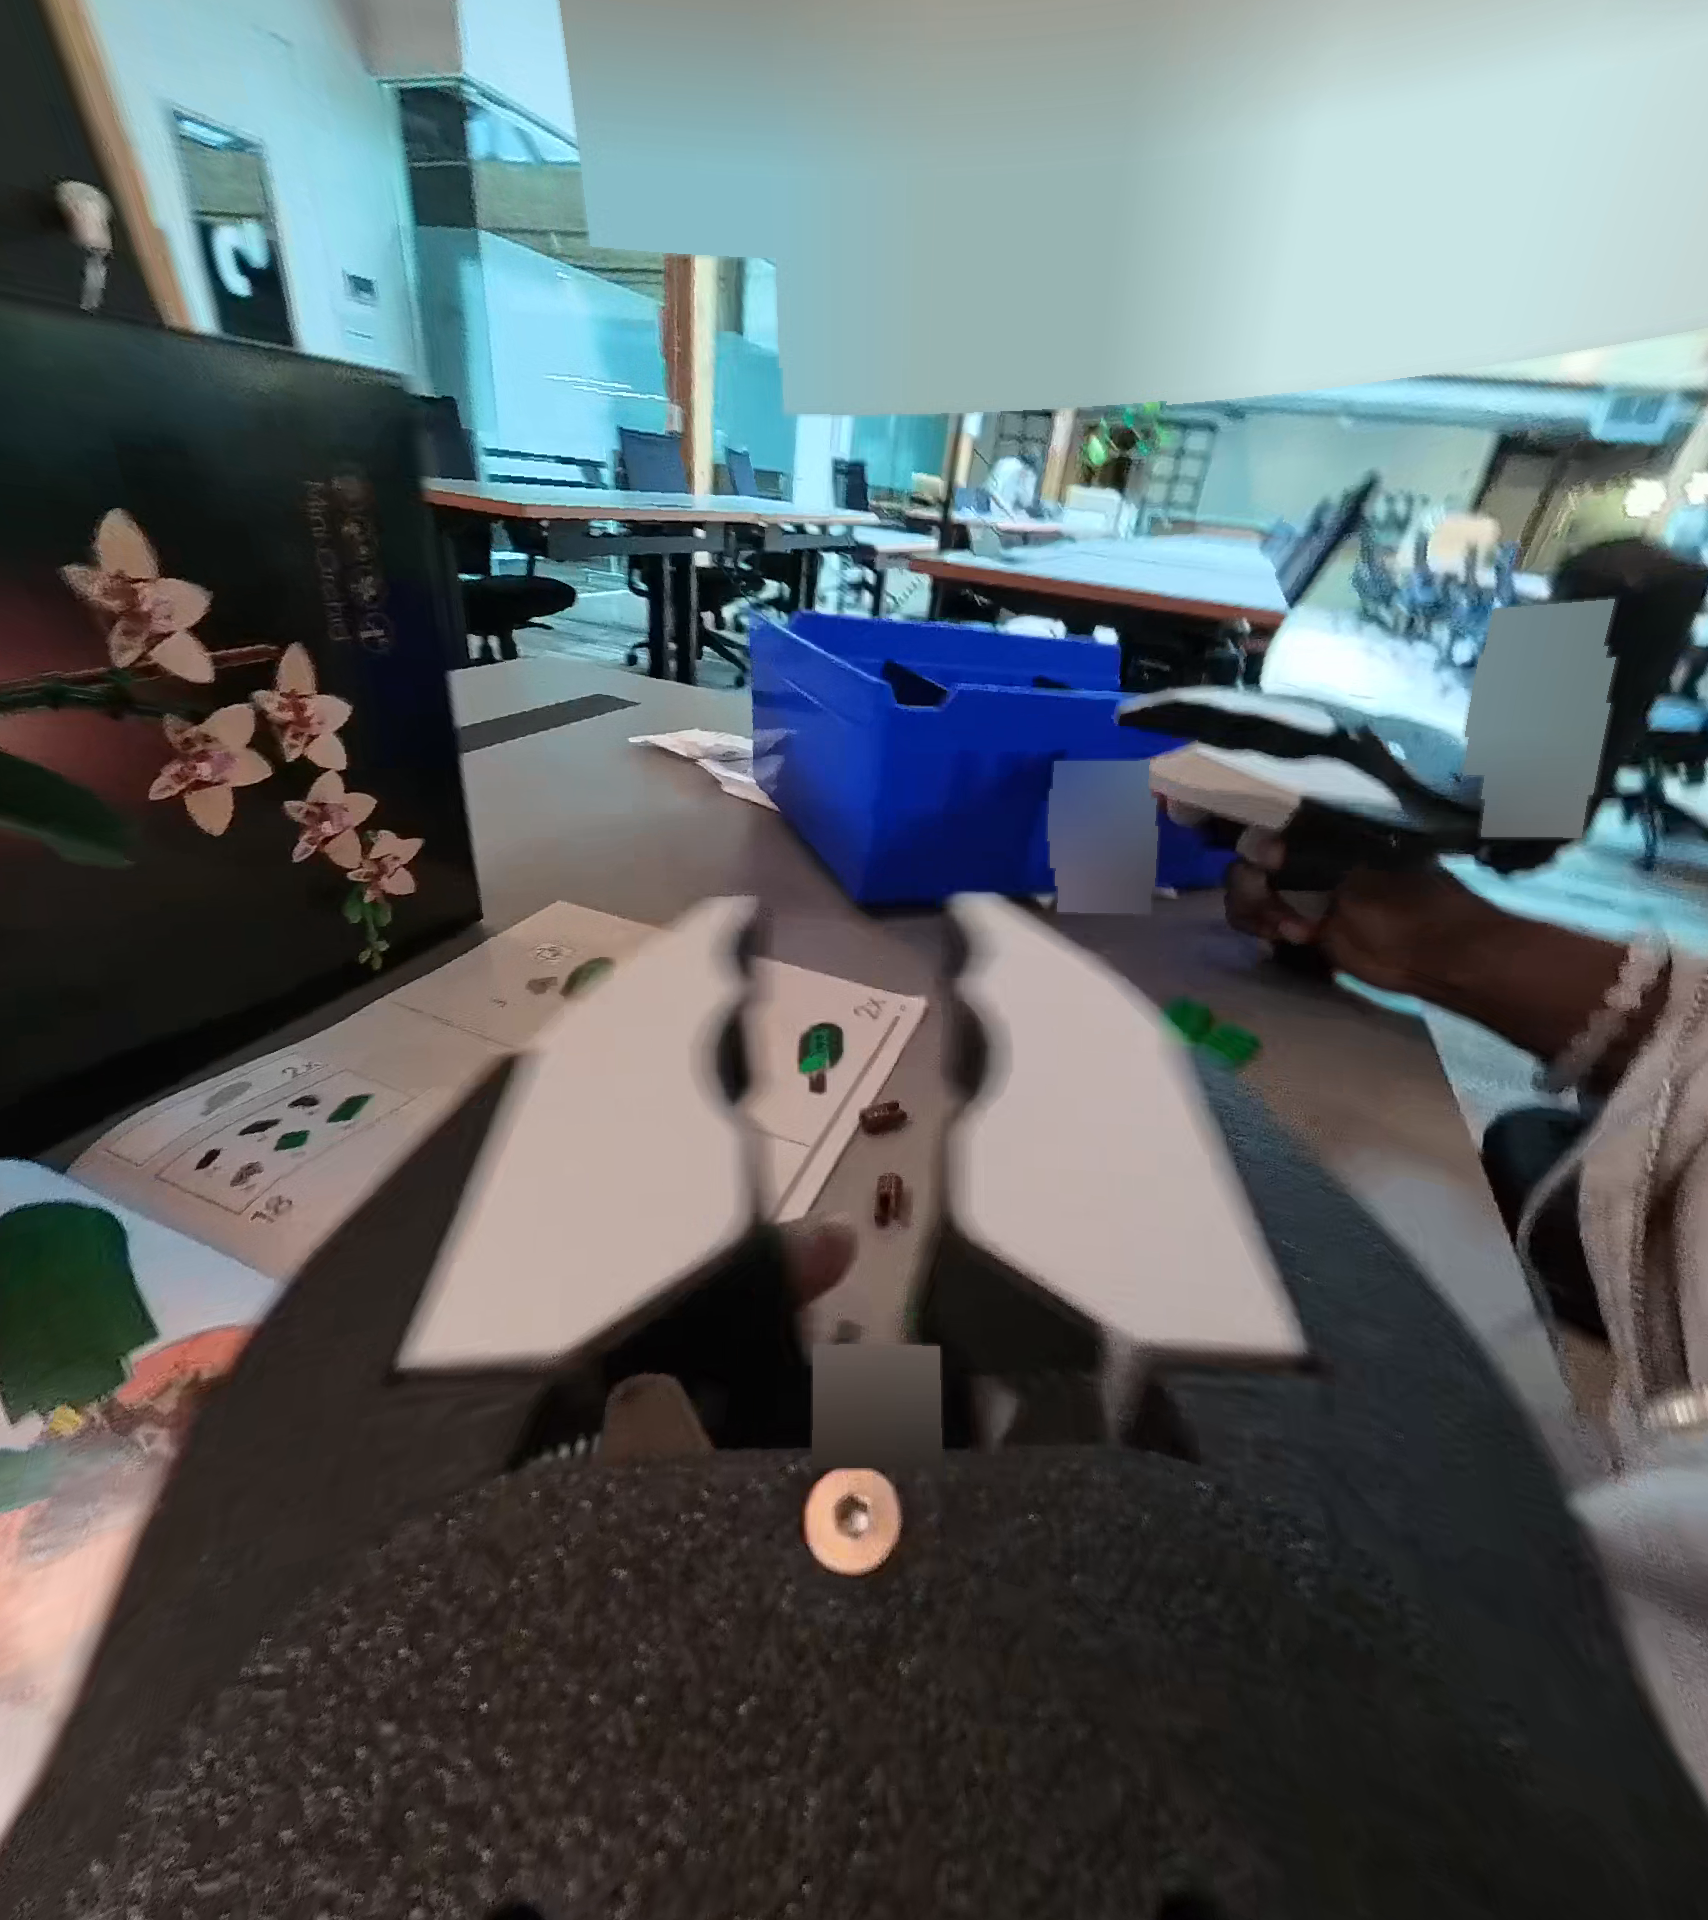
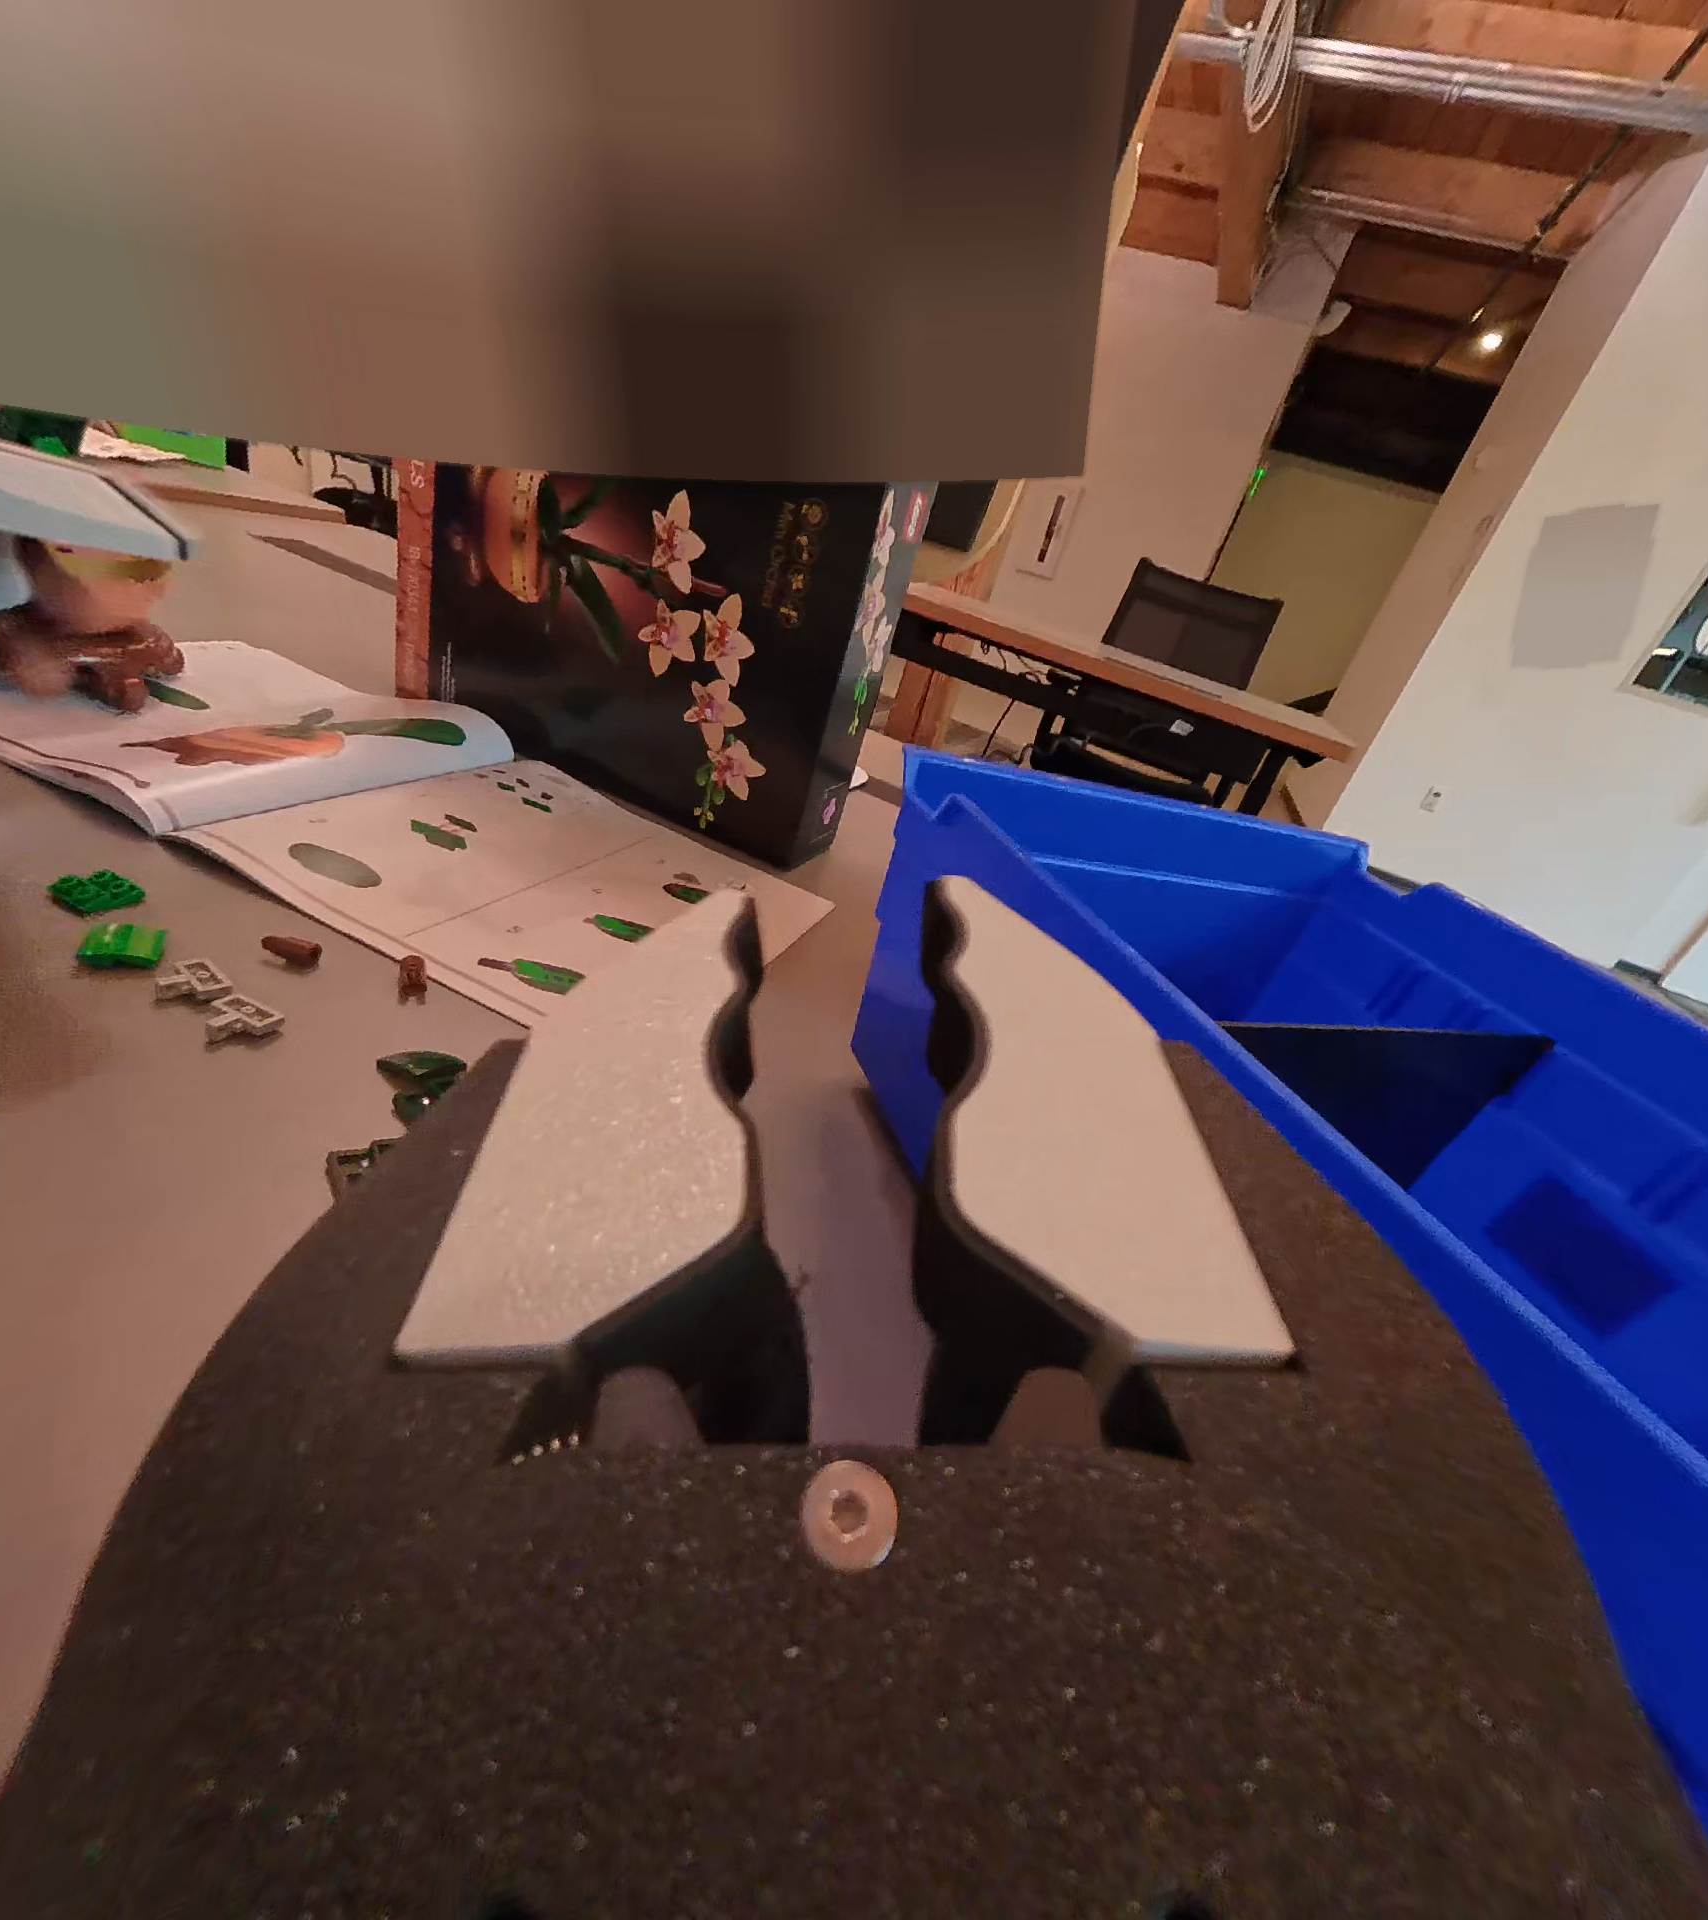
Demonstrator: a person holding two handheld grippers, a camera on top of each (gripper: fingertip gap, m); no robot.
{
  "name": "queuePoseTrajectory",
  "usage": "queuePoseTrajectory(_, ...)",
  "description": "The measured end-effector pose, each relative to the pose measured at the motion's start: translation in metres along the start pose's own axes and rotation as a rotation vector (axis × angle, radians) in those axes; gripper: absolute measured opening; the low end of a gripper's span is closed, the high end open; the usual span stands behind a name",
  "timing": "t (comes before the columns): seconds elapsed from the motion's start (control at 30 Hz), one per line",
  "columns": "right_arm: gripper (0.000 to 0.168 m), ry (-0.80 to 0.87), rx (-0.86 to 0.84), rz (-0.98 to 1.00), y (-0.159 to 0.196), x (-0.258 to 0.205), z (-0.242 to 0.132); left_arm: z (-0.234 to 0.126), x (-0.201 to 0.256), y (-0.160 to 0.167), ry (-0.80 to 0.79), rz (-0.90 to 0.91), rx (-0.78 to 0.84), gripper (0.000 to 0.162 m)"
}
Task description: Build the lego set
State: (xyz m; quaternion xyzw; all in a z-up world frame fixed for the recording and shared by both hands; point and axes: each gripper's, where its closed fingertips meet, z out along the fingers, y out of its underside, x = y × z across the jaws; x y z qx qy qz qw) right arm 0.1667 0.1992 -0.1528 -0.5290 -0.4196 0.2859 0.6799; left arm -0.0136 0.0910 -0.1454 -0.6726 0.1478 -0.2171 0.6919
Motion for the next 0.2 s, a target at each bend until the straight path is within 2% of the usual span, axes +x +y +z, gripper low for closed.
queuePoseTrajectory(0.03,0.000,-0.006,0.021,-0.003,-0.003,-0.001,-0.003,-0.001,0.003,0.001,0.009,0.049,-0.014,0.000)
queuePoseTrajectory(0.13,0.000,-0.077,0.110,0.071,-0.033,-0.001,-0.014,0.002,-0.005,0.003,-0.056,0.110,-0.029,0.000)
queuePoseTrajectory(0.2,0.002,-0.062,0.156,0.112,-0.058,0.015,-0.025,0.005,-0.004,-0.004,-0.036,0.049,0.011,0.000)
